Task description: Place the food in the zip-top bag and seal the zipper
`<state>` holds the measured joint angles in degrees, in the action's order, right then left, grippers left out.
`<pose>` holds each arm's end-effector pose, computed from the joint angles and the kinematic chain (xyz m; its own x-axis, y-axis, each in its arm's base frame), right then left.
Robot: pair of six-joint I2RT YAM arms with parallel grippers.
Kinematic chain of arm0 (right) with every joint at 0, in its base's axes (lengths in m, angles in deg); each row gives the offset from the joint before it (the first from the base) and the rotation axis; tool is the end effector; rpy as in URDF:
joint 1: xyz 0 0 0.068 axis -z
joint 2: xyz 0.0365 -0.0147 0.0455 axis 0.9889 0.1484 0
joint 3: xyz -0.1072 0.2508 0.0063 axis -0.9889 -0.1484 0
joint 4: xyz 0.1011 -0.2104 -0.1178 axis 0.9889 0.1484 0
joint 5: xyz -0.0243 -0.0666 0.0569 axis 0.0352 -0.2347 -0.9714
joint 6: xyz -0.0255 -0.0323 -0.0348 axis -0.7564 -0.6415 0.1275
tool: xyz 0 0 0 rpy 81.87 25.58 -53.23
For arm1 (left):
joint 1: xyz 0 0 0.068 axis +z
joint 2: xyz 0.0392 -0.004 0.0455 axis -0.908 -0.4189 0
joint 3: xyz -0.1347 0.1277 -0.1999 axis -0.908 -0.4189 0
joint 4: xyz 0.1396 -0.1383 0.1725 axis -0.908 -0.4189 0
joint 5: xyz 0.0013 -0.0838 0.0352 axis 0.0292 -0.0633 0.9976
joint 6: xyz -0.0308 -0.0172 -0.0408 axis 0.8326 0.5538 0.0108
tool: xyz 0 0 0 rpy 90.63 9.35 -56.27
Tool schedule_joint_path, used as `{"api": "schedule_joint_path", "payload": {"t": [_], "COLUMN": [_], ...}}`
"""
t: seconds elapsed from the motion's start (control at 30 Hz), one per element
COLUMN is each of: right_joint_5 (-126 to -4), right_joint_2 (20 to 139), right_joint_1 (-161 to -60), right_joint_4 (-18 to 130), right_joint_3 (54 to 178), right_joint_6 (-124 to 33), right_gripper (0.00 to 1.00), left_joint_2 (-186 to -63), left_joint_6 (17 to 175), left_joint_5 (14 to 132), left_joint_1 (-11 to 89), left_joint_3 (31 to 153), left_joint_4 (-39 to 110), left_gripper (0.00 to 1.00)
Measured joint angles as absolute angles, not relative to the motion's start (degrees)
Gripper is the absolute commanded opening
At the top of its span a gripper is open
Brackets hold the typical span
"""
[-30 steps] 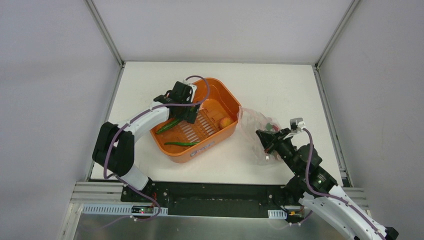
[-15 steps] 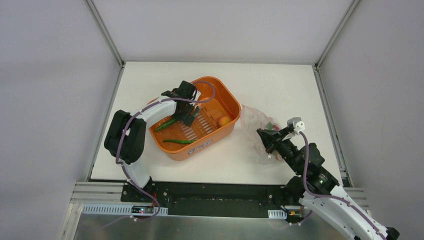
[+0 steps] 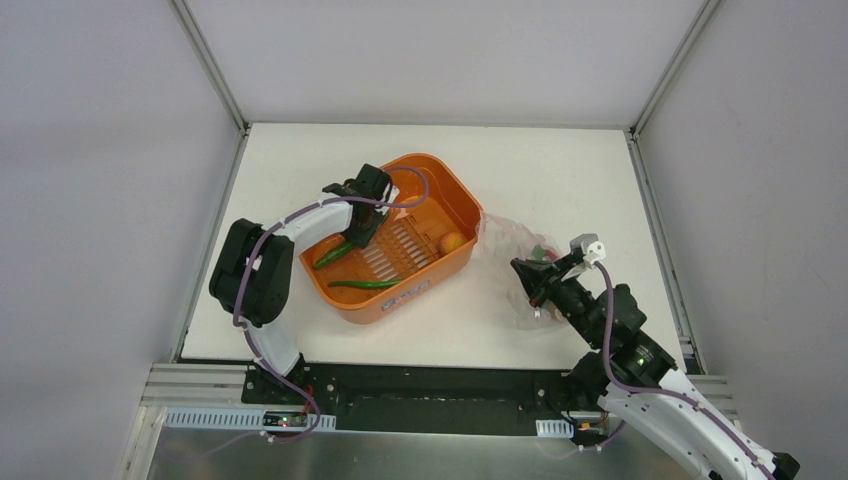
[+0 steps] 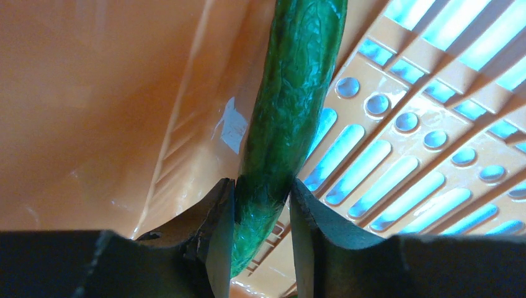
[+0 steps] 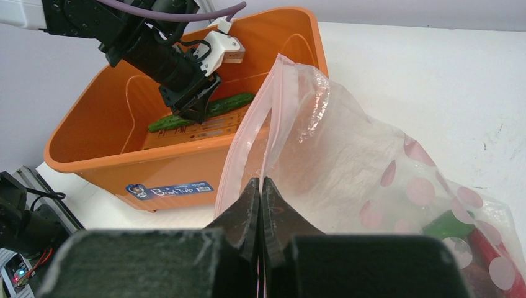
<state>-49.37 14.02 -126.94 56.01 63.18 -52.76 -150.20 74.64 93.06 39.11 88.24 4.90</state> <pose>0.0799 0.0740 0.2884 0.0862 0.0825 -0.9929 -0.6072 0.7944 0.0133 0.3280 -0.1526 0.1960 -0.7149 0.5391 -0.4453 0.4716 0.8420 0.2620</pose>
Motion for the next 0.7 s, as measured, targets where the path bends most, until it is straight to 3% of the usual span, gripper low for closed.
{"api": "schedule_joint_path", "payload": {"t": [0.23,0.7], "right_joint_5": [-49.9,-48.8], "right_joint_2": [15.7,14.6], "right_joint_1": [-126.9,-126.9], "right_joint_4": [56.0,57.6], "right_joint_3": [63.7,64.3], "right_joint_6": [-52.7,-50.3], "right_gripper": [0.0,0.0], "left_joint_2": [-146.6,-135.9], "left_joint_6": [74.5,76.5], "left_joint_5": [88.4,87.0], "left_joint_1": [39.0,37.4], "left_joint_3": [86.0,85.9], "left_joint_4": [4.6,2.0], "left_gripper": [0.13,0.11]}}
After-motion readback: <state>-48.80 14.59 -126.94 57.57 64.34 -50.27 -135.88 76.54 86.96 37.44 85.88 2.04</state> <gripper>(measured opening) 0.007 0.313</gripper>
